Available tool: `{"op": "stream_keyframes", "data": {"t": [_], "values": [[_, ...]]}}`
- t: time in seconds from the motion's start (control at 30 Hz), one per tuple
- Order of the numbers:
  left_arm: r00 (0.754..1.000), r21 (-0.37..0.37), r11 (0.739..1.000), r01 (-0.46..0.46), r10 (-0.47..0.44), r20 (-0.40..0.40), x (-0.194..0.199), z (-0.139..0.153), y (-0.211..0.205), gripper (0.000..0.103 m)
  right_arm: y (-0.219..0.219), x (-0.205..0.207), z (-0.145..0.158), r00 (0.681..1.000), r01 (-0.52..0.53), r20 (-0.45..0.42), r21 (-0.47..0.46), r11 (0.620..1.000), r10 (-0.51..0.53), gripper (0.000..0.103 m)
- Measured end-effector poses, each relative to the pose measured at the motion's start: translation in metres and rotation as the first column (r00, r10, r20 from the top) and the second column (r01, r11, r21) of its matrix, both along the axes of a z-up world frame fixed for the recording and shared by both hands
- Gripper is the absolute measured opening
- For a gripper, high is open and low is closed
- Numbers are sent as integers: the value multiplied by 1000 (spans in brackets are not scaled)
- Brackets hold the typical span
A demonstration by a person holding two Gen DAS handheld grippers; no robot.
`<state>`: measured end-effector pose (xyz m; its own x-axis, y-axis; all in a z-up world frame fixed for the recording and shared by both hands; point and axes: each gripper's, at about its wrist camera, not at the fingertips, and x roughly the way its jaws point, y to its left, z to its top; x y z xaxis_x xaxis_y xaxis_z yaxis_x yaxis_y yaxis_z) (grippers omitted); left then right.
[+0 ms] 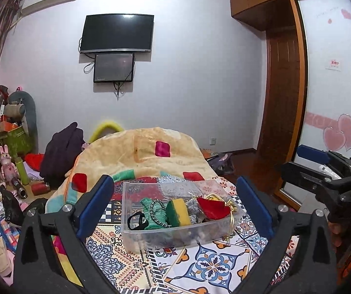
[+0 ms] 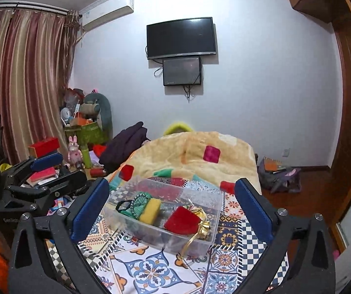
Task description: Organize soft objects
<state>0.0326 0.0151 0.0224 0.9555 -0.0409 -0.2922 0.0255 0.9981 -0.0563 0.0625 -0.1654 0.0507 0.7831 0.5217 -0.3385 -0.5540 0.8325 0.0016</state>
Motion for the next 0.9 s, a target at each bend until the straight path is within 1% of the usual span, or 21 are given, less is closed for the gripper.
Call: {"op": "stream_keyframes", "data": {"t": [0.27,0.9], "values": [[1000,6,1000,-3,3,-2,0,-3,-1,101,-8,0,-7,999,-1,-32,13,1000,2,102],[1000,13,1000,-7,7,-1,-1,-5,-2,102,-9,-5,-4,999,-13,-31,21,1000,14,102]]}}
